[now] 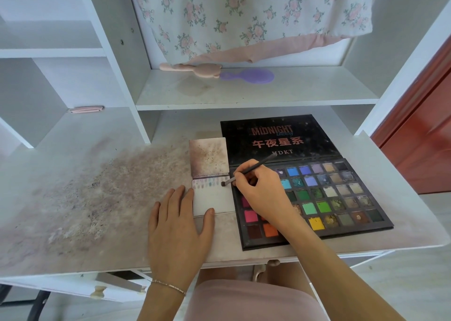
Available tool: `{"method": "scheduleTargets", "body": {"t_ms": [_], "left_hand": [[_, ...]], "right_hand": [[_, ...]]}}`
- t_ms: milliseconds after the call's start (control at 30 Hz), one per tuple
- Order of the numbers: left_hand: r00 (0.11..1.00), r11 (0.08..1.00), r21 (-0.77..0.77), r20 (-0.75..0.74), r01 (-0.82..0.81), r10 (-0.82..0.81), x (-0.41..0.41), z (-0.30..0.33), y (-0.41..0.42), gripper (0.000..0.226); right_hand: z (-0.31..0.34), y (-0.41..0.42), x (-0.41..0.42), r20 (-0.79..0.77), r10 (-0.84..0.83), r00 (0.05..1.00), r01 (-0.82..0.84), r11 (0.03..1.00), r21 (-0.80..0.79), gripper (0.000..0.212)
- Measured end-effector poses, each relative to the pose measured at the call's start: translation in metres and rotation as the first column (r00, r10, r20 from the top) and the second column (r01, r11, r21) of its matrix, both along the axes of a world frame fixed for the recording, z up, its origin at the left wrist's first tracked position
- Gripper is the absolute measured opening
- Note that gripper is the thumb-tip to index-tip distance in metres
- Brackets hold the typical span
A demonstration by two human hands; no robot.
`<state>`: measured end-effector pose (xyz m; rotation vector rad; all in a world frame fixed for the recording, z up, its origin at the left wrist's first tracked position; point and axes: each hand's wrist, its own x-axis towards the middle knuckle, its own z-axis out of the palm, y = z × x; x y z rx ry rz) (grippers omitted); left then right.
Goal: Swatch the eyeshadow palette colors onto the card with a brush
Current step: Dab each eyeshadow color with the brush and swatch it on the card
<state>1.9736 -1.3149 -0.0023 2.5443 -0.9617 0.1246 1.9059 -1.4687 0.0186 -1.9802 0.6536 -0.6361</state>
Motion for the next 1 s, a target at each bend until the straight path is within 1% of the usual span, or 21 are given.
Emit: {"method": "scheduleTargets", "body": {"t_ms": [100, 233, 333, 433, 600, 733, 833, 1000], "left_hand": [[1.000, 1.000, 0.012, -0.009, 0.002, -0.002, 0.000, 0.000, -0.001, 0.057], [1.000, 1.000, 0.013, -0.009, 0.003, -0.003, 0.001, 0.000, 0.000, 0.049], [1.000, 1.000, 0.020, -0.019, 0.006, -0.006, 0.000, 0.001, 0.000, 0.055], [1.000, 1.000, 0.022, -0.025, 0.010, -0.009, 0.000, 0.002, 0.001, 0.059], [1.000, 1.000, 0.025, -0.022, 0.010, -0.010, 0.000, 0.001, 0.001, 0.059], [1.000, 0.999, 0.028, -0.006, 0.017, -0.017, 0.001, 0.000, 0.001, 0.062], [1.000, 0.999, 0.040, 0.003, 0.030, -0.030, 0.002, 0.000, 0.000, 0.072], [0.999, 0.998, 0.051, 0.008, 0.033, -0.034, 0.002, 0.000, 0.000, 0.075]], "right_hand": [[0.000, 0.000, 0.001, 0.027, -0.016, 1.000, 0.016, 1.000, 0.003, 0.018], [0.003, 0.000, -0.002, 0.157, -0.049, 0.986, 0.036, 0.996, 0.087, 0.020], [0.006, -0.001, -0.008, 0.248, -0.078, 0.966, 0.050, 0.992, 0.118, 0.023], [0.008, -0.006, -0.021, 0.288, -0.125, 0.950, 0.090, 0.987, 0.130, 0.025], [0.008, -0.025, -0.059, 0.267, -0.248, 0.931, 0.222, 0.967, 0.125, 0.028], [0.005, -0.045, -0.094, 0.220, -0.373, 0.901, 0.359, 0.928, 0.102, 0.010], [0.005, -0.060, -0.115, 0.211, -0.480, 0.852, 0.486, 0.874, 0.026, 0.009], [0.001, -0.075, -0.137, 0.157, -0.624, 0.766, 0.638, 0.768, -0.060, 0.010]]}}
